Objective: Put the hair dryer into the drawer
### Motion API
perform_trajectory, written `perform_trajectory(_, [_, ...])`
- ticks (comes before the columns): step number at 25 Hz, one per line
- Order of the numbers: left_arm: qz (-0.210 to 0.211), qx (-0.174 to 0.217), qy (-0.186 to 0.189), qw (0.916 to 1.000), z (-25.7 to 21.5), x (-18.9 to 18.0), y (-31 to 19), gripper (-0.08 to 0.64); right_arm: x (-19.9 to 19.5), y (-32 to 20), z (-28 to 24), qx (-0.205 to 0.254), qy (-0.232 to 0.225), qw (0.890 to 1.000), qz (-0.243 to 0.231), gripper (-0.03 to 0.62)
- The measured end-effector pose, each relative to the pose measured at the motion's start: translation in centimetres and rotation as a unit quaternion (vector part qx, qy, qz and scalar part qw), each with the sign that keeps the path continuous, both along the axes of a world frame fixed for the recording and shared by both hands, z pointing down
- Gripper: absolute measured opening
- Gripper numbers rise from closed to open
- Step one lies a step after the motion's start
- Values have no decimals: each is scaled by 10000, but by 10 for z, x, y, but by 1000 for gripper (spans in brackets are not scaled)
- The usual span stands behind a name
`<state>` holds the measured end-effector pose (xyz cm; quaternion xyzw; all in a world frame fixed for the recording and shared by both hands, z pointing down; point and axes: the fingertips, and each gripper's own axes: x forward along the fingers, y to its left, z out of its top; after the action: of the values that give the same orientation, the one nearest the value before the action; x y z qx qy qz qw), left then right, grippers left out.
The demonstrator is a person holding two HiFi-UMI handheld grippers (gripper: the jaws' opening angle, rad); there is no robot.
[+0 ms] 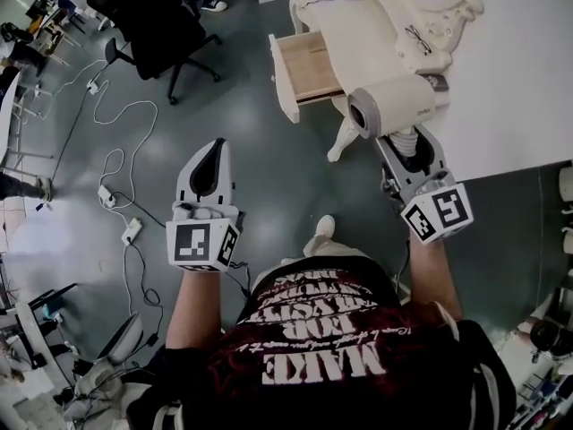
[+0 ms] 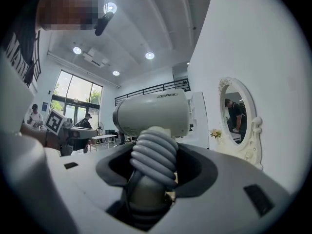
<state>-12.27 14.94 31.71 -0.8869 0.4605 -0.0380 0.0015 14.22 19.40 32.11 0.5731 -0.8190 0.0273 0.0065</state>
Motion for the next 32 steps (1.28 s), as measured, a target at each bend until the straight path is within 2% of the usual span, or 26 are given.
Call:
perform_trajectory(11, [-415,132,36,9990,-12,36,-46,5,34,-58,-11,73,133,9988,-466,239])
perform_trajectory(20, [-725,131,16,9973,-13,47,-59,5,46,-86,-16,106,120,9963,-846,239])
perform_trajectory(27, [-801,72,-108,9967,-10,41,-57,5,42,-84,-7,27,26,9956,-932,239])
perform_trajectory(32, [-646,93,-188,9977,-7,41,-61,5,34,-85,0,-49,-28,9959,-902,239])
